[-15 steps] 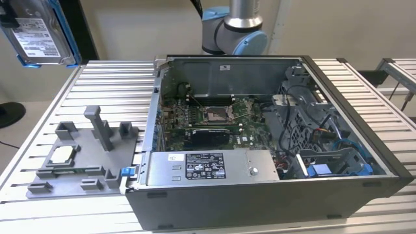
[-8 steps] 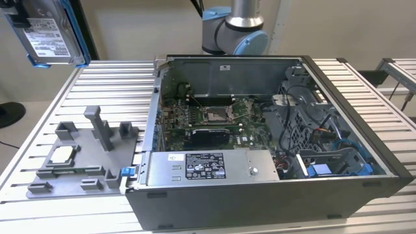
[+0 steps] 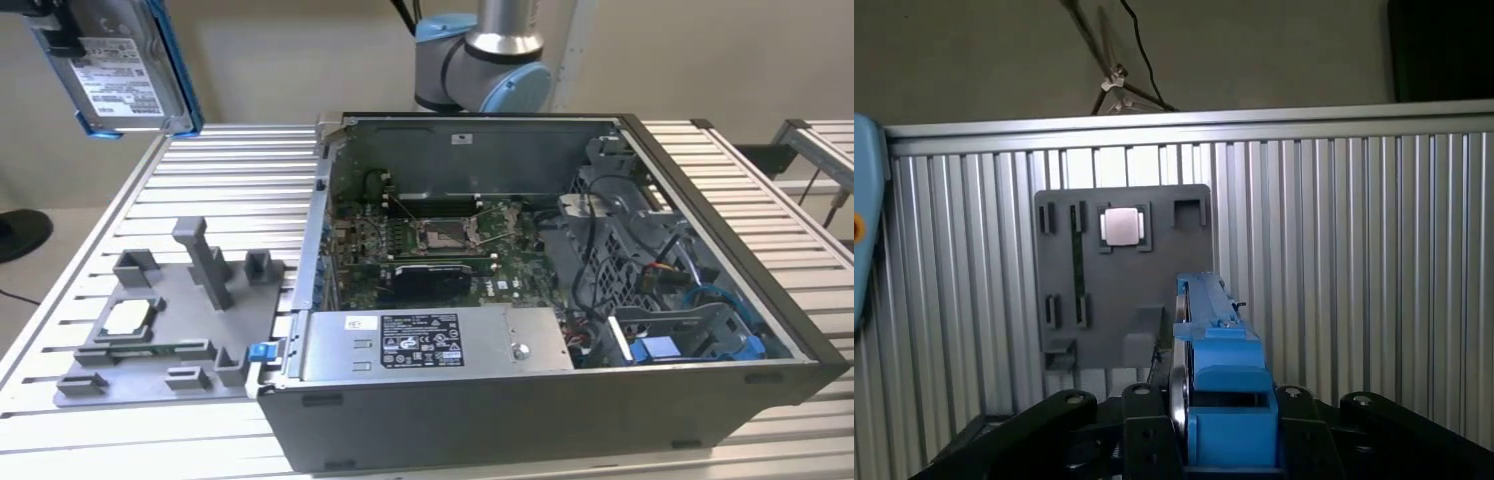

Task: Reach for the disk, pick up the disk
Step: 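Pick up the disk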

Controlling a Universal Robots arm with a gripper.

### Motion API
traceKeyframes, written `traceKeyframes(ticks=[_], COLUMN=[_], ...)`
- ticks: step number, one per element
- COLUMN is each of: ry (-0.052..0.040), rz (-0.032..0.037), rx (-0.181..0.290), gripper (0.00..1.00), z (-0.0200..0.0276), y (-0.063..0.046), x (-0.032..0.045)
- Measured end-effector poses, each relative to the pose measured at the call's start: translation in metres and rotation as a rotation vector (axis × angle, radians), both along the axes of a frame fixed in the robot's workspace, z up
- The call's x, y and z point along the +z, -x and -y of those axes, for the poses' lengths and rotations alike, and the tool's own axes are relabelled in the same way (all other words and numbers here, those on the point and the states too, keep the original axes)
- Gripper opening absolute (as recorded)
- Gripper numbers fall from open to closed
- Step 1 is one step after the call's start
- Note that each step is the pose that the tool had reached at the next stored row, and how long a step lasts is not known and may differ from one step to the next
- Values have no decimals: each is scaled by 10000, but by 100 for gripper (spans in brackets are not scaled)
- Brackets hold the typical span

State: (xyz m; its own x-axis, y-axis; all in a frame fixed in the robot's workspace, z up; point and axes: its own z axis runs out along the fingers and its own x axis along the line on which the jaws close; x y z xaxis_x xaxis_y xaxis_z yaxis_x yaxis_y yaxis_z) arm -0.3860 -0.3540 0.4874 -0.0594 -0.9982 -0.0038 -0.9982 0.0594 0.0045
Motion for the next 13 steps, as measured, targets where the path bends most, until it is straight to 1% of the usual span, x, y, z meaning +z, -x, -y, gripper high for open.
traceKeyframes(ticks=[6,13], ry=[-1,0], rz=[1,-6], rx=[-1,-1], gripper=[0,0], z=[0,0], y=[-144,-359], x=[-1,0])
